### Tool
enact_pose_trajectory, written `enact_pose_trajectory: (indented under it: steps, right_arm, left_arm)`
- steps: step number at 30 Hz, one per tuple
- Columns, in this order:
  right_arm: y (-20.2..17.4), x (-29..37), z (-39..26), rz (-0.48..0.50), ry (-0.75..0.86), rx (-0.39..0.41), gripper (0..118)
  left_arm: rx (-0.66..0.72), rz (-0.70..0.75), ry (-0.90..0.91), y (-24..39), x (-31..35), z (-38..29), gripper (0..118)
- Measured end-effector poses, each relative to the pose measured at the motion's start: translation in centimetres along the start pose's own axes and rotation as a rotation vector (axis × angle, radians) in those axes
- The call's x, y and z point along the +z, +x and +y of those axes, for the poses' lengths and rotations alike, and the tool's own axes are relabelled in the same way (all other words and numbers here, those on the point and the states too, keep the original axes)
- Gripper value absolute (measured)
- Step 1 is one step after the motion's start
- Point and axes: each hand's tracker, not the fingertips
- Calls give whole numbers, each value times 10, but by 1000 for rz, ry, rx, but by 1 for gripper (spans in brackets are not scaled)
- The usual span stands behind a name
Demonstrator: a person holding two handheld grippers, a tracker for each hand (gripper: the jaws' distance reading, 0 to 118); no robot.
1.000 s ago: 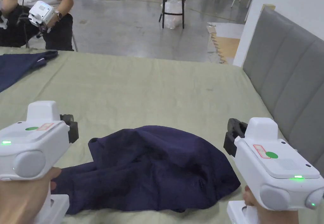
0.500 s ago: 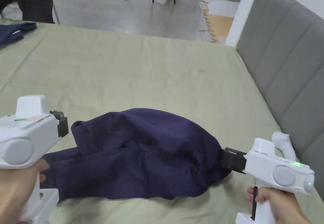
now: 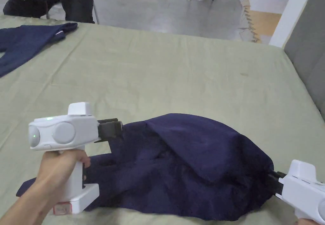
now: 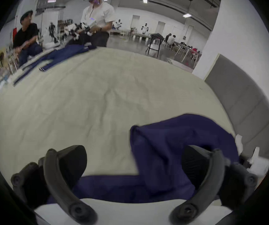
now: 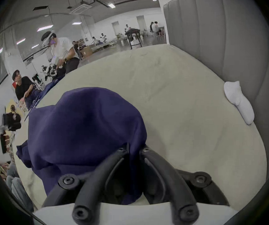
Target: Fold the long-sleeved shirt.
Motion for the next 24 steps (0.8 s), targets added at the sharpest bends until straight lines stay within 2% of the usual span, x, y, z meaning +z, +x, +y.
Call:
enact_pose_trajectory:
  steps: [2, 4, 5, 7, 8, 9, 13, 17, 19, 21, 23, 24]
  right_arm:
    - [1, 2, 3, -12, 2, 18, 8]
    - [3, 1, 6, -15, 0, 25, 8]
    - [4, 2, 7, -16, -1, 25, 8]
    - [7, 1, 9, -19, -2, 16, 8]
    - [8, 0, 9, -16, -5, 11, 8]
    - [8, 0, 9, -15, -5, 12, 8]
    - [5, 7, 9, -19, 8, 31, 7]
    - [4, 41, 25, 27, 129, -39, 7]
    - [-2, 63, 43, 60, 195, -26, 6]
    - [-17, 87, 65, 89, 251, 28, 6]
    - [-35, 112, 88, 103, 293, 79, 6]
    - [-45, 128, 103, 113, 322, 98, 6]
  left_arm:
    - [104, 9, -81, -7, -25, 17, 109]
    - [216, -10, -166, -13, -53, 26, 103]
    - [267, -59, -196, -17, -57, 34, 89]
    - [326, -69, -271, -20, -74, 29, 45]
    - [325, -64, -310, -21, -77, 24, 27]
    - [305, -77, -285, -22, -77, 19, 15]
    - [341, -132, -230, -26, -60, 1, 10]
    - [278, -171, -49, -24, -5, 16, 10]
    - [236, -216, 61, -21, 30, 35, 10]
    - [141, -214, 150, -6, 68, 53, 10]
    - [-58, -165, 214, 15, 107, 75, 10]
    - [-108, -139, 265, 24, 128, 86, 10]
